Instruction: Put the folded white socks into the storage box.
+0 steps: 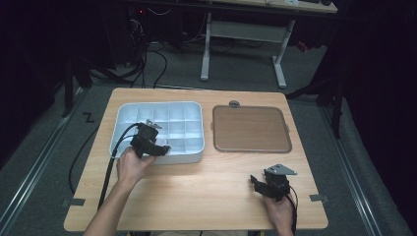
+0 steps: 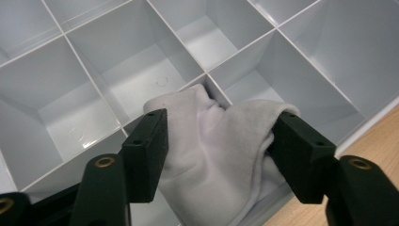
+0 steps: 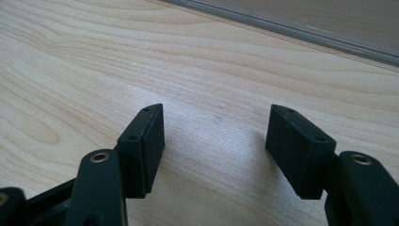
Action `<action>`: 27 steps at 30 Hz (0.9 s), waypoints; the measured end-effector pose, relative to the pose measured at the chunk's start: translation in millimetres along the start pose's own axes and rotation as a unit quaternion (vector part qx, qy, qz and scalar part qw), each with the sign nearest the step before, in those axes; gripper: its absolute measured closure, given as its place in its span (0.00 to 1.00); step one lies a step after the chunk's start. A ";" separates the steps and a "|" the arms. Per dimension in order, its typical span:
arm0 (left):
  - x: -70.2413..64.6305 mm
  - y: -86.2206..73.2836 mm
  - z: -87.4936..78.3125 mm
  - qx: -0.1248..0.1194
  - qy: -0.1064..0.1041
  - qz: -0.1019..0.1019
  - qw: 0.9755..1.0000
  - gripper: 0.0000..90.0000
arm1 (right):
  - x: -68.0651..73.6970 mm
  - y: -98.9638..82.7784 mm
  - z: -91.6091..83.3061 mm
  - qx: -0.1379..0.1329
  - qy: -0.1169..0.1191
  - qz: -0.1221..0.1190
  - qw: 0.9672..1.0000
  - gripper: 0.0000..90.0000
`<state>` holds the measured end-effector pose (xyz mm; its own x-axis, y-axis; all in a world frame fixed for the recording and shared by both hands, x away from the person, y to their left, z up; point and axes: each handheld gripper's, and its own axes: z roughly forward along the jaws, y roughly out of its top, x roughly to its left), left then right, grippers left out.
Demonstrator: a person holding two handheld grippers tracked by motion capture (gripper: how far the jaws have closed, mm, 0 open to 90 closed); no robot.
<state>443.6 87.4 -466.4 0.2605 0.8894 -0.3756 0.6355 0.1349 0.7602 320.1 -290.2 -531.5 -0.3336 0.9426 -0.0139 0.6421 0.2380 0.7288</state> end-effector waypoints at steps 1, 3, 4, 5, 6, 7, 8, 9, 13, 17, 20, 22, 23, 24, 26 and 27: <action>2.1 -0.4 0.9 -0.001 0.004 -0.001 1.000 0.47 | 0.0 0.0 0.0 0.000 0.000 0.000 1.000 0.42; 4.5 -1.9 2.5 0.002 0.009 -0.001 1.000 0.50 | 0.0 0.0 0.0 0.000 0.000 0.000 1.000 0.42; 5.4 -2.3 3.4 0.000 0.009 -0.004 1.000 0.51 | 0.0 0.0 0.0 0.000 0.000 0.000 1.000 0.42; 5.4 -2.3 3.4 0.000 0.009 -0.004 1.000 0.53 | 0.0 0.0 0.0 0.000 0.000 0.000 1.000 0.42; 6.8 -3.0 4.8 0.002 0.012 -0.003 1.000 0.55 | 0.0 0.0 0.0 0.000 0.000 0.000 1.000 0.42; 6.8 -3.0 4.8 0.002 0.012 -0.003 1.000 0.57 | 0.0 0.0 0.0 0.000 0.000 0.000 1.000 0.42; 7.1 -3.9 5.8 0.002 0.017 0.000 1.000 0.61 | 0.0 0.0 0.0 0.000 0.000 0.000 1.000 0.42; 7.8 -4.7 6.7 0.004 0.019 0.005 1.000 0.62 | 0.1 0.0 0.0 0.000 0.000 0.000 1.000 0.42; 9.0 -6.6 8.6 0.008 0.021 0.003 1.000 0.73 | 0.2 0.0 0.0 0.000 0.000 0.000 1.000 0.42; 10.7 -8.8 11.2 0.016 0.020 0.005 1.000 0.82 | 0.3 0.0 0.0 0.000 0.000 0.000 1.000 0.42; 11.7 -10.0 14.4 0.025 0.021 0.007 0.999 0.86 | 0.3 0.0 0.0 0.001 -0.001 0.000 1.000 0.42; 12.9 -10.1 15.5 0.029 0.020 0.005 0.999 0.87 | 0.3 0.0 0.0 0.001 -0.001 0.000 1.000 0.42; 12.9 -10.1 15.5 0.029 0.020 0.005 0.999 0.87 | 0.3 0.0 0.0 0.001 -0.001 0.000 1.000 0.42; 13.6 -10.6 17.0 0.033 0.020 0.006 0.999 0.88 | 0.3 0.0 0.0 0.001 -0.001 0.000 1.000 0.42; 13.7 -11.7 18.1 0.035 0.020 0.010 0.999 0.89 | 0.4 0.0 0.0 0.001 -0.001 0.000 1.000 0.42; 13.7 -11.7 18.1 0.035 0.020 0.010 0.999 0.89 | 0.4 0.0 0.0 0.001 -0.001 0.000 1.000 0.42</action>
<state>452.9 90.1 -490.1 0.2451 0.9087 -0.3380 0.6798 0.0875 0.7281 319.9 -289.9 -531.5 -0.3330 0.9428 -0.0152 0.6428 0.2387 0.7279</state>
